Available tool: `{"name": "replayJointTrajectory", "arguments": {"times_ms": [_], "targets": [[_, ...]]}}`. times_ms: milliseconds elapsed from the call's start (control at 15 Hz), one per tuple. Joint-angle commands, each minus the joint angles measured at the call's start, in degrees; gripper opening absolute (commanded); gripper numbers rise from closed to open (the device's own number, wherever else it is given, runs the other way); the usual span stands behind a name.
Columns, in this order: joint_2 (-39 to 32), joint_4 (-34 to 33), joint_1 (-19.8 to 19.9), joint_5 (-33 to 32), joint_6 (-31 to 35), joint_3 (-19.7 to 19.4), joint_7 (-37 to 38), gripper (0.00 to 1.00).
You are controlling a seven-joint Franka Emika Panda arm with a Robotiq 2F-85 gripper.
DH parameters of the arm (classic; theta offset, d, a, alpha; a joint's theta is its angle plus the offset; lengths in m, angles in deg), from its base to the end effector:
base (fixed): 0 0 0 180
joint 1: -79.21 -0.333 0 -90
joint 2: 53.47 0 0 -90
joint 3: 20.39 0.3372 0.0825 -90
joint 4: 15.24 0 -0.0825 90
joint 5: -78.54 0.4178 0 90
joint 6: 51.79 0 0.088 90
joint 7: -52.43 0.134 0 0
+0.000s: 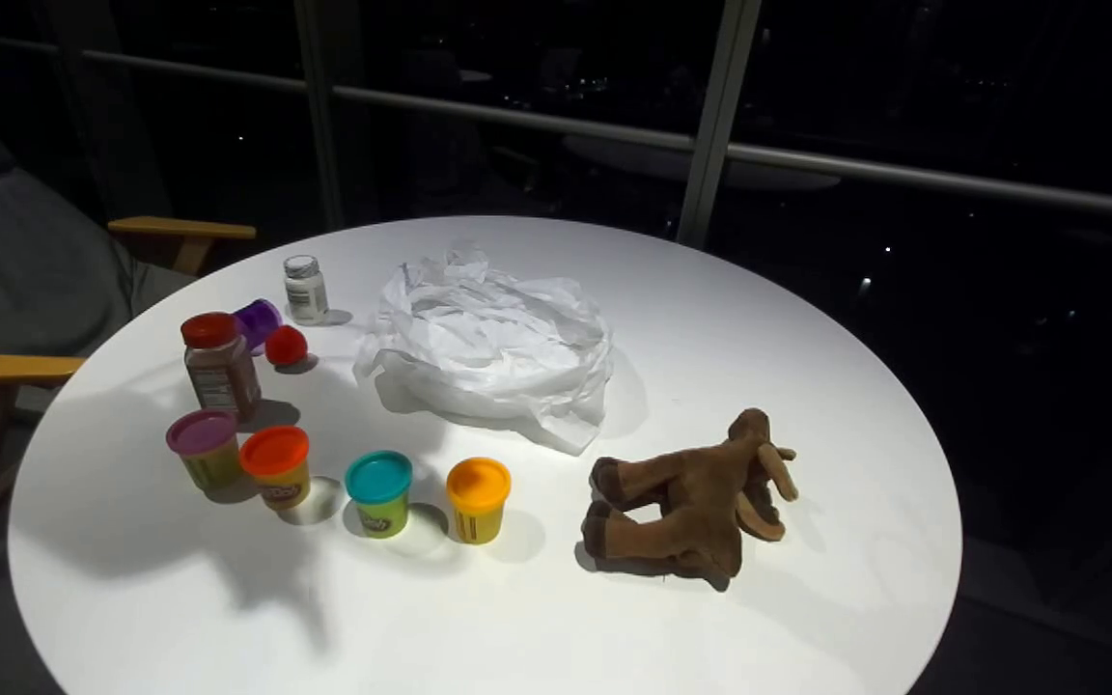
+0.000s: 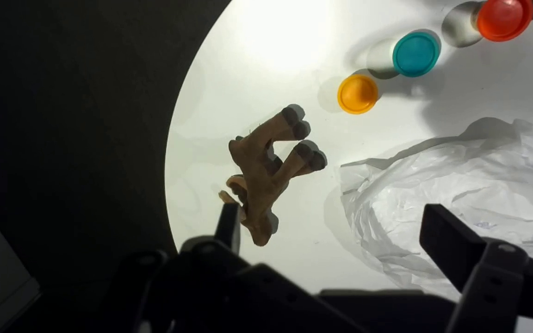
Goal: Pick up the objects from the table and put them in the plastic bag.
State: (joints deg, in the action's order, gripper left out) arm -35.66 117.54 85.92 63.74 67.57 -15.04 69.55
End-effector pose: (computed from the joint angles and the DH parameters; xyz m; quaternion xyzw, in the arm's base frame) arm 0.4875 -0.0292 0.4529 0.9857 -0.1024 0.0535 0.1226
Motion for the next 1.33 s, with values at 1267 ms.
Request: {"name": "replayJointTrajectory", "arguments": {"times_ms": [1267], "targets": [[-32.89, 7.24, -6.47, 7.63, 39.67, -9.26, 15.51, 1.00]]}}
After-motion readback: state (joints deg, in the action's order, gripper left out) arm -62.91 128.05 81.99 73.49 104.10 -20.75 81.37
